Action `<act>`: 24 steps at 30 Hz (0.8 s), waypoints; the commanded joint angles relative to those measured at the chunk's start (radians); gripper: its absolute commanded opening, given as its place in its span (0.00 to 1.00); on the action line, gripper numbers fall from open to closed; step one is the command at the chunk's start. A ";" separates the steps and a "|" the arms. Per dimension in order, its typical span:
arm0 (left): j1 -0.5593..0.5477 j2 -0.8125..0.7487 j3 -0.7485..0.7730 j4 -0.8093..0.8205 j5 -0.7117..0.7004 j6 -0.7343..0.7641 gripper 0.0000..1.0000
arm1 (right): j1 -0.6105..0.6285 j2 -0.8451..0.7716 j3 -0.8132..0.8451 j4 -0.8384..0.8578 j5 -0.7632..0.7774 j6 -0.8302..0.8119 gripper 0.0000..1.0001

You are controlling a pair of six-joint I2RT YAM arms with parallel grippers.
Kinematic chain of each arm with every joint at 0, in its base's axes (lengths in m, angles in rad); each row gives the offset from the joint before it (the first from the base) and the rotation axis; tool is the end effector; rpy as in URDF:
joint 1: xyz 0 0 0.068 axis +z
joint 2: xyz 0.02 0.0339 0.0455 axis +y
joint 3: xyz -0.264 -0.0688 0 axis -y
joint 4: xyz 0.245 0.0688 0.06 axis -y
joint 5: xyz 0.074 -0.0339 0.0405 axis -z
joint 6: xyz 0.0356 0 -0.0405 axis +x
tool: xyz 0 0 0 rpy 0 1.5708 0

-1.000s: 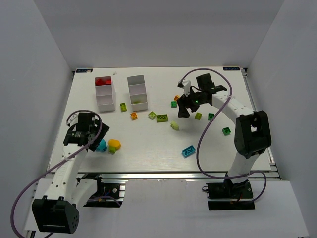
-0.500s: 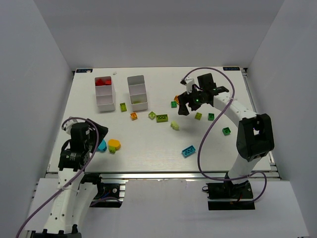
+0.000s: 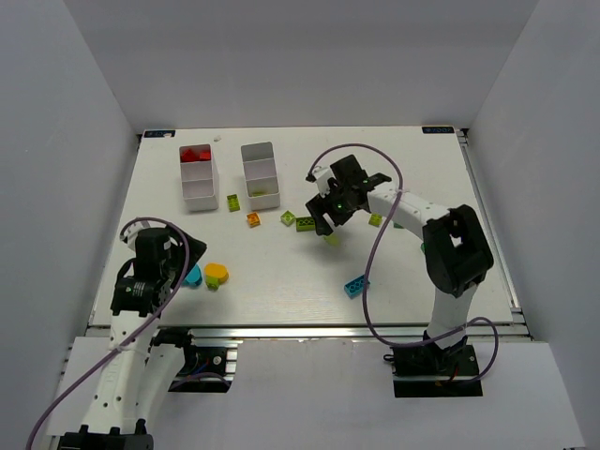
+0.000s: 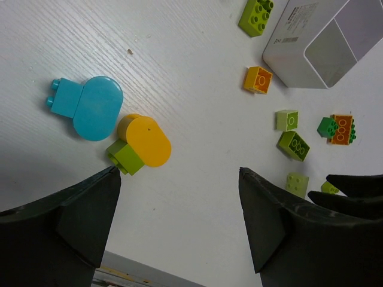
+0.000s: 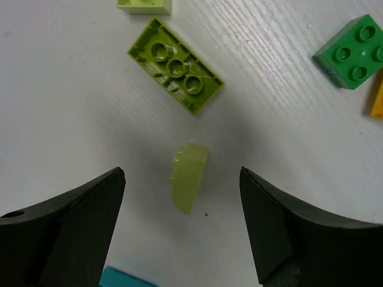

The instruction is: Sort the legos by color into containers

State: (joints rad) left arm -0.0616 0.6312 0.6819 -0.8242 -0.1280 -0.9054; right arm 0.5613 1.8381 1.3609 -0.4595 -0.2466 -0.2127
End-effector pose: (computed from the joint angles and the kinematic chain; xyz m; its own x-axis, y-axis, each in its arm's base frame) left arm 0.1268 -0.0033 0.2653 -0.4068 -0.7566 -0.5119 -0.5671 0.6485 -0.5078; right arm 0.3333 0.2199 0.2215 -0.5318 -0.5762 -0.6206 -0.7682 0.6367 0.0672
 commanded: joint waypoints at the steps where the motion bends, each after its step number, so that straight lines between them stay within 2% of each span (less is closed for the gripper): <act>1: 0.002 0.007 0.038 -0.007 -0.012 0.030 0.89 | -0.008 0.045 0.090 0.015 0.102 0.004 0.81; 3: 0.002 -0.001 0.013 0.005 -0.022 0.020 0.89 | -0.005 0.076 0.125 0.006 0.135 -0.001 0.81; 8: 0.003 -0.068 -0.067 0.039 -0.036 -0.035 0.89 | 0.012 0.107 0.126 -0.047 0.116 0.004 0.74; 11: 0.002 -0.082 -0.067 0.016 -0.076 -0.030 0.90 | 0.025 0.093 0.112 -0.068 0.107 0.012 0.73; 24: 0.002 -0.130 -0.104 -0.007 -0.084 -0.061 0.90 | 0.054 0.161 0.122 -0.117 0.130 0.024 0.65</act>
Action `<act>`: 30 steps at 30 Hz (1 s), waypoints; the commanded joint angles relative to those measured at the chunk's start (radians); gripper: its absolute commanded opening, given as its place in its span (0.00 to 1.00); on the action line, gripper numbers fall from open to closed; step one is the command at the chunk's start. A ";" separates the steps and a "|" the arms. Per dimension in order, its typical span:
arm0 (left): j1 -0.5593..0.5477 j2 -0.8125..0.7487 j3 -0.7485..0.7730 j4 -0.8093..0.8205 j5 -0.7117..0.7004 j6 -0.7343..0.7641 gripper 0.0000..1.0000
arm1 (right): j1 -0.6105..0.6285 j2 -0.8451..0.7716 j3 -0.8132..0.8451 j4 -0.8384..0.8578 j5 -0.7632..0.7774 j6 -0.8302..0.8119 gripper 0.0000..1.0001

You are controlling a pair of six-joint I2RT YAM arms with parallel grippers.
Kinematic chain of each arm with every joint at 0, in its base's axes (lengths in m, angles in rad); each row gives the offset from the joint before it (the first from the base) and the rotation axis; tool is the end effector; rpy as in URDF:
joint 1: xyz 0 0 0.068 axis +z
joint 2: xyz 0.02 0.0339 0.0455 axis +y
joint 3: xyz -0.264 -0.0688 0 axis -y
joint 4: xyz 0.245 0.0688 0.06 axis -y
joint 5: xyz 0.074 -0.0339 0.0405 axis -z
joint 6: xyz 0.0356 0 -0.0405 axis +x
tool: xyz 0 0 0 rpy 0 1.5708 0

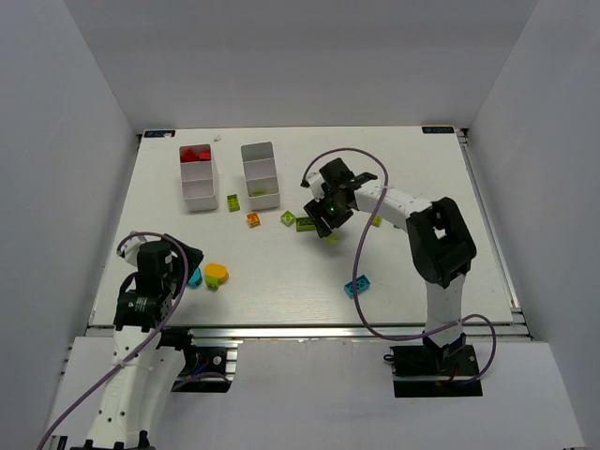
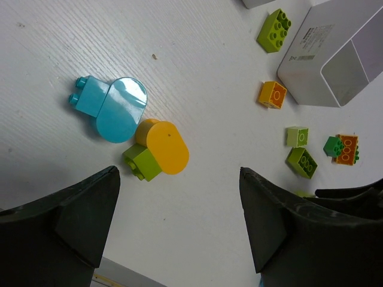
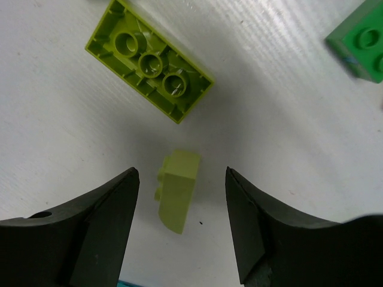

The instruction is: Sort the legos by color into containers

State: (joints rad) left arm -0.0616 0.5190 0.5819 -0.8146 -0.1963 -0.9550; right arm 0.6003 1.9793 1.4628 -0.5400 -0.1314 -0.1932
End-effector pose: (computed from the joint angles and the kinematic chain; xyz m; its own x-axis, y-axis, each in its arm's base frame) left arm 0.1113 0.0001 0.2454 -0.3269 -0.7820 -0.5307 -0.6037 0.6048 -0.5194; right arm 0.3450 0.2418 0.1918 -0.5873 -0.6327 -0.5047 -0.7397 0.6727 0.0175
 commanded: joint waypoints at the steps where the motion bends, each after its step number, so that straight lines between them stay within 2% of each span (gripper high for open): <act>1: 0.002 -0.020 -0.005 -0.017 -0.012 -0.011 0.90 | 0.018 0.024 0.022 -0.043 0.018 0.005 0.64; 5: 0.003 -0.039 -0.013 -0.026 -0.009 -0.021 0.90 | 0.023 0.044 0.021 -0.040 0.047 0.005 0.62; 8: 0.002 -0.047 -0.016 -0.029 -0.006 -0.025 0.90 | 0.024 0.052 0.024 -0.038 0.070 -0.002 0.56; 11: 0.003 -0.053 -0.016 -0.029 -0.002 -0.030 0.90 | 0.024 0.036 0.021 -0.032 0.076 -0.020 0.38; 12: 0.003 -0.051 -0.016 -0.029 0.000 -0.030 0.90 | 0.024 0.027 0.019 -0.029 0.076 -0.037 0.25; 13: 0.002 -0.054 -0.014 -0.026 0.001 -0.031 0.90 | 0.023 0.015 0.019 -0.029 0.056 -0.051 0.19; 14: 0.003 -0.054 -0.014 -0.026 0.004 -0.031 0.90 | 0.023 -0.015 0.019 -0.023 0.044 -0.067 0.06; 15: 0.002 -0.054 -0.014 -0.023 0.005 -0.031 0.90 | 0.024 -0.034 0.021 -0.020 0.026 -0.118 0.02; 18: 0.002 -0.062 -0.017 -0.008 0.015 -0.031 0.90 | 0.024 -0.118 0.042 -0.015 -0.173 -0.274 0.00; 19: 0.003 -0.062 -0.020 0.006 0.018 -0.031 0.90 | 0.024 -0.137 0.053 -0.024 -0.297 -0.417 0.00; 23: 0.002 -0.054 -0.033 0.034 0.041 -0.031 0.90 | 0.032 -0.194 0.073 0.069 -0.456 -0.618 0.00; 30: 0.002 -0.054 -0.036 0.046 0.063 -0.030 0.90 | 0.082 -0.093 0.181 0.271 -0.496 -0.715 0.00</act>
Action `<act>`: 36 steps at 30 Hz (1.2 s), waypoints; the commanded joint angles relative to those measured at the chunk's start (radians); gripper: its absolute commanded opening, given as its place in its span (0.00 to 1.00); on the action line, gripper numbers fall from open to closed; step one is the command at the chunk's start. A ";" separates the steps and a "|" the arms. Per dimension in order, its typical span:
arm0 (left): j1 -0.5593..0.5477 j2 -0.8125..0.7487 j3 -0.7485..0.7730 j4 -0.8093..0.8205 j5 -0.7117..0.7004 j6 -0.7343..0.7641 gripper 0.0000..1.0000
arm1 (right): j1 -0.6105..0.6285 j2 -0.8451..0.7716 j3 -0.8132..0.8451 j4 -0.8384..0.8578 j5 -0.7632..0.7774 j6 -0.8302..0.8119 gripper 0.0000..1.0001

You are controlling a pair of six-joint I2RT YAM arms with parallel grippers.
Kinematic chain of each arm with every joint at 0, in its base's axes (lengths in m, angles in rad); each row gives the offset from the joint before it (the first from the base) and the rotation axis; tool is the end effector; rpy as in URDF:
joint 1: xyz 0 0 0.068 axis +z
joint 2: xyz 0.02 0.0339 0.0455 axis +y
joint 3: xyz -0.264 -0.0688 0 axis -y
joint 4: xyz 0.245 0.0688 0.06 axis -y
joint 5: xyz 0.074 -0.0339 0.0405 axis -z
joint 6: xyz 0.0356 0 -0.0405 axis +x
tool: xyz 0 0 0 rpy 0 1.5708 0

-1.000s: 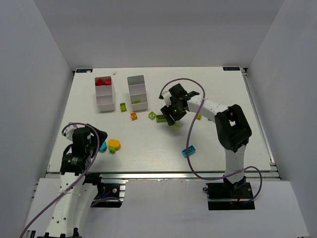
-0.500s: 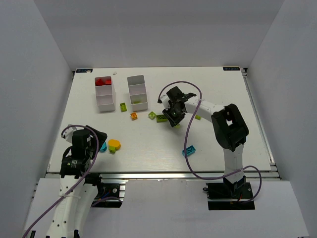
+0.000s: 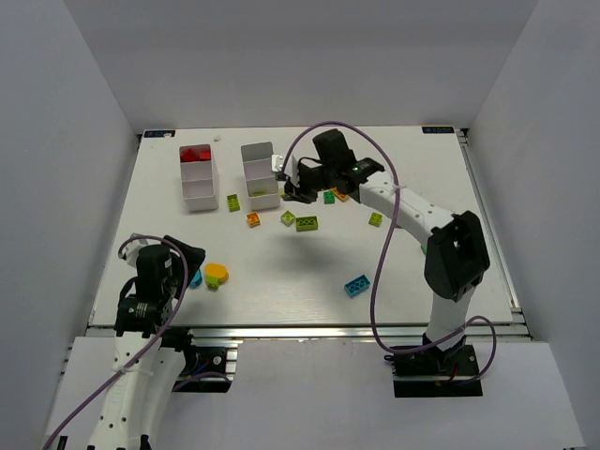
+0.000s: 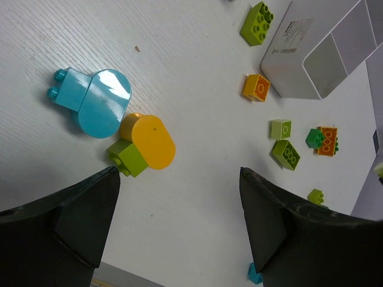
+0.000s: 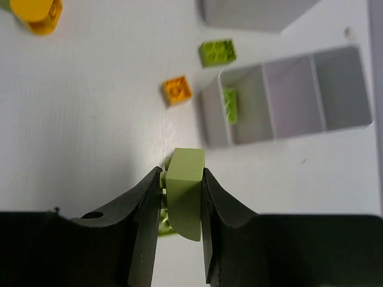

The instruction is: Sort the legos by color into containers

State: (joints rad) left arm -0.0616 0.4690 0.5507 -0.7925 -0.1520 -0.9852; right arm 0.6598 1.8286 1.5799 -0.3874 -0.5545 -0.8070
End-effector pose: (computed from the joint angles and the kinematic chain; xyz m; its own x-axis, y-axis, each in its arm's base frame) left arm 0.1067 -0.0012 0.2414 -0.3152 -0.8059 -0.5012 -0.5724 0.5827 -0.5770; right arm 0.3231 0.2743 0.3047 0.2934 -0.5495 -0.7823 -0.9309 0.0221 -0.3646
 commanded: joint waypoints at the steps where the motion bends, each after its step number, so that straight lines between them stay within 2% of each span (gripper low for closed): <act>1: 0.002 -0.007 -0.006 0.024 0.020 -0.004 0.90 | 0.026 0.092 0.099 0.149 -0.070 -0.100 0.00; 9: 0.002 -0.049 -0.020 -0.010 0.026 -0.017 0.90 | 0.050 0.218 0.199 0.314 -0.036 -0.032 0.00; 16: 0.002 -0.085 -0.028 -0.034 0.023 -0.029 0.90 | 0.069 0.290 0.193 0.459 0.048 0.015 0.00; 20: 0.002 -0.093 -0.031 -0.042 0.028 -0.030 0.90 | 0.070 0.337 0.230 0.466 0.077 0.026 0.09; 25: 0.003 -0.102 -0.034 -0.040 0.035 -0.033 0.90 | 0.070 0.371 0.244 0.455 0.085 0.023 0.14; 31: 0.003 -0.102 -0.034 -0.031 0.045 -0.035 0.90 | 0.069 0.388 0.235 0.458 0.100 0.017 0.28; 35: 0.002 -0.098 -0.035 -0.013 0.057 -0.032 0.90 | 0.070 0.396 0.224 0.476 0.117 0.020 0.61; 36: 0.002 -0.098 -0.035 -0.005 0.066 -0.027 0.90 | 0.070 0.397 0.224 0.479 0.117 0.022 0.64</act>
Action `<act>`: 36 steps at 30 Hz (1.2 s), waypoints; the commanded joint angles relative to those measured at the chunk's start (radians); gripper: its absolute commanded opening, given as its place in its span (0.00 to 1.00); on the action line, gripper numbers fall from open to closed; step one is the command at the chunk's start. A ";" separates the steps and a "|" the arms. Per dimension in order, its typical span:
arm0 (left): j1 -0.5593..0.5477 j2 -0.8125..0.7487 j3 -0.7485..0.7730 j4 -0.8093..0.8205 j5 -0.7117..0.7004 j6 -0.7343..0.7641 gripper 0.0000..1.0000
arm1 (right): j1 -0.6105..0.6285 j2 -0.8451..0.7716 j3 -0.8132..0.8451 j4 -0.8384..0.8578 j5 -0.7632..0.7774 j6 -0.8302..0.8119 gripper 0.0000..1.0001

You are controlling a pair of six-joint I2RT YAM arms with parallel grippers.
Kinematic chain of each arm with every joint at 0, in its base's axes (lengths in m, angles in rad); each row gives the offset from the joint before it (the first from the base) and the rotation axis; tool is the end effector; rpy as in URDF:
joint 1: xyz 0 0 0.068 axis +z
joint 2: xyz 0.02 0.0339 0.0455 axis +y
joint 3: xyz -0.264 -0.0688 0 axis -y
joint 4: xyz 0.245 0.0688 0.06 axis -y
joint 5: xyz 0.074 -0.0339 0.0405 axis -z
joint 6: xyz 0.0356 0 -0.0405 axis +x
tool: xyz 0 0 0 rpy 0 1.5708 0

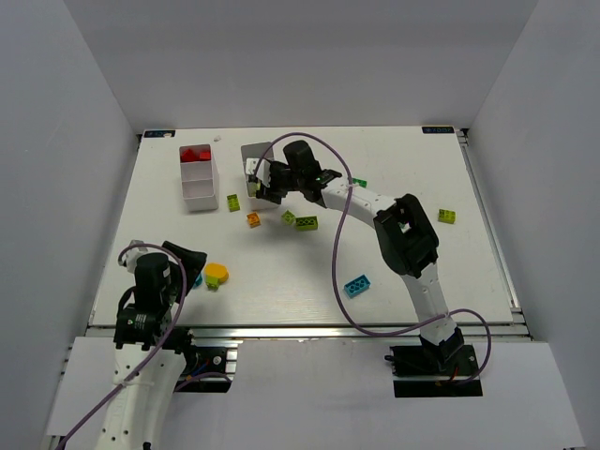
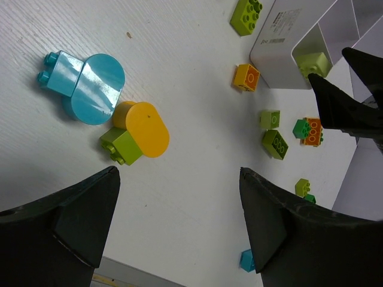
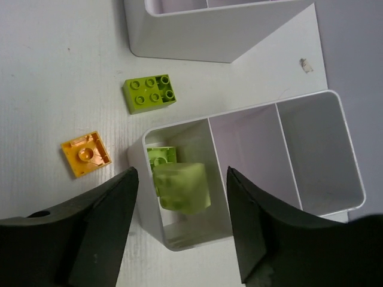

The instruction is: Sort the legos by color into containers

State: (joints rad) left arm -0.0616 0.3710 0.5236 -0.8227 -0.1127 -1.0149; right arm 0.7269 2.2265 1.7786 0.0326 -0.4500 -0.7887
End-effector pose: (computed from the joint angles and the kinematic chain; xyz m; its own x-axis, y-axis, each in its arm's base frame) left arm 0.0928 -0.0017 0.2378 -0.3044 -0.8269 -0.4729 -0.5407 0.5587 -0.6289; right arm 0.3819 0.3603 0.2279 0.4230 -0.4787 -0.7694 -0.8452 0.0976 -0.5255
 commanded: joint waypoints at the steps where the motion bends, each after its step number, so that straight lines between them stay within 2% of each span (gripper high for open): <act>1: 0.002 0.002 -0.008 0.039 0.031 0.009 0.90 | 0.003 -0.001 0.025 0.059 0.017 0.003 0.67; 2: 0.002 0.002 -0.008 0.046 0.037 0.012 0.90 | 0.002 0.001 0.024 0.059 0.019 0.003 0.71; 5: 0.002 0.000 -0.014 0.086 0.067 0.029 0.88 | 0.002 -0.010 0.013 0.067 0.022 0.009 0.75; 10: 0.002 0.045 -0.020 0.154 0.122 0.050 0.82 | -0.015 -0.082 -0.014 0.085 0.023 0.075 0.76; 13: 0.002 0.097 -0.020 0.212 0.191 0.071 0.73 | -0.041 -0.172 -0.101 0.166 0.078 0.160 0.89; 14: 0.002 0.111 -0.020 0.227 0.203 0.076 0.67 | -0.052 -0.195 -0.123 0.173 0.083 0.186 0.89; 15: 0.002 0.124 -0.020 0.244 0.214 0.081 0.63 | -0.064 -0.233 -0.131 0.156 0.064 0.236 0.89; 16: 0.003 0.147 -0.019 0.272 0.223 0.090 0.59 | -0.081 -0.244 -0.127 0.115 -0.041 0.247 0.89; 17: 0.003 0.158 -0.019 0.286 0.237 0.094 0.51 | -0.118 -0.252 -0.084 -0.025 -0.111 0.252 0.88; 19: 0.003 0.187 -0.011 0.321 0.251 0.110 0.46 | -0.153 -0.263 -0.045 -0.182 -0.287 0.237 0.81; 22: 0.000 0.213 -0.005 0.359 0.278 0.128 0.37 | -0.196 -0.292 -0.050 -0.414 -0.343 0.126 0.54; 23: 0.000 0.233 -0.004 0.370 0.289 0.133 0.36 | -0.214 -0.306 -0.071 -0.451 -0.342 0.102 0.37; 24: -0.003 0.256 -0.001 0.388 0.306 0.139 0.35 | -0.234 -0.338 -0.124 -0.498 -0.329 0.068 0.24; 26: -0.012 0.284 0.007 0.404 0.320 0.145 0.35 | -0.260 -0.373 -0.177 -0.523 -0.299 0.066 0.22; 27: -0.020 0.298 0.012 0.416 0.321 0.156 0.35 | -0.276 -0.405 -0.229 -0.523 -0.282 0.077 0.24; 28: -0.042 0.310 0.018 0.422 0.317 0.159 0.39 | -0.291 -0.418 -0.248 -0.525 -0.233 0.095 0.30; 30: -0.079 0.354 0.038 0.433 0.295 0.168 0.45 | -0.339 -0.441 -0.274 -0.546 -0.185 0.135 0.51; 32: -0.164 0.391 0.055 0.453 0.236 0.174 0.54 | -0.389 -0.452 -0.300 -0.603 -0.133 0.146 0.61; 34: -0.268 0.471 0.088 0.470 0.159 0.176 0.60 | -0.415 -0.473 -0.343 -0.620 -0.060 0.147 0.66; 35: -0.299 0.502 0.102 0.470 0.134 0.174 0.66 | -0.438 -0.481 -0.356 -0.641 -0.041 0.138 0.73; 36: -0.326 0.532 0.116 0.473 0.119 0.173 0.67 | -0.449 -0.491 -0.372 -0.652 -0.020 0.108 0.74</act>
State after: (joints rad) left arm -0.3115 0.8490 0.5758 -0.4000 0.0921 -0.8570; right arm 0.3183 1.8000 1.4406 -0.5308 -0.5690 -0.6582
